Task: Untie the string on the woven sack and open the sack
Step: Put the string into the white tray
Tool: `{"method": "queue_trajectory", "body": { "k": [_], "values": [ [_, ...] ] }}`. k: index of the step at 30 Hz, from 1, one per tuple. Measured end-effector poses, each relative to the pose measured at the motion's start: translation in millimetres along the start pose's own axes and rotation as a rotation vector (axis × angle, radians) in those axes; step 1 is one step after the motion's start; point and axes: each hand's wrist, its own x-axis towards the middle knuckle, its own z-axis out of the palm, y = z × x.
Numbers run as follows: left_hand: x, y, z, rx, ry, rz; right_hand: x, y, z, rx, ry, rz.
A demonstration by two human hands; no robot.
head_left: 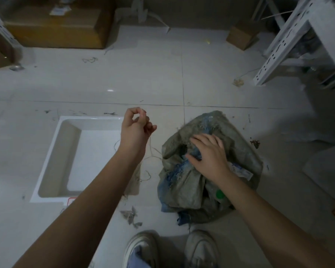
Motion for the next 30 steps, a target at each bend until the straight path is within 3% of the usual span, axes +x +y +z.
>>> {"method": "queue_trajectory", "body": {
  "k": [2,4,5,7,8,10,13,17,23,26,30],
  "values": [
    [-2,-1,0,-0.253,0.012,-0.072,-1,-27,-10,0.118,0.088,0.028],
    [-3,-3,-3,-0.521,0.047,-0.119,-1,-64,-26,0.429,0.166,0.173],
    [-3,-4,-5,-0.613,0.072,-0.131,0,-82,-35,0.714,0.079,0.334],
    [-5,-7,-9,-0.720,0.107,-0.145,-1,-112,-49,1.266,-0.341,0.694],
    [-7,-7,-10,-0.752,0.112,-0.149,-3,-120,-51,1.401,-0.456,0.736],
    [-12,-3,-10,-0.743,0.108,-0.151,-2,-127,-50,1.484,-0.375,0.735],
    [-20,4,-11,-0.579,0.117,-0.118,5,-129,-52,1.526,-0.134,0.770],
    [-31,14,-18,-0.371,0.107,-0.080,20,-133,-61,1.533,-0.042,0.770],
    [-27,29,-36,-0.204,0.156,-0.090,52,-154,-60,1.549,-0.062,0.780],
    [-17,36,-58,-0.104,0.223,-0.154,70,-172,-33,1.318,-0.080,0.659],
    [6,37,-109,0.214,0.364,-0.149,90,-206,26,0.972,-0.257,0.471]
  ]
}}
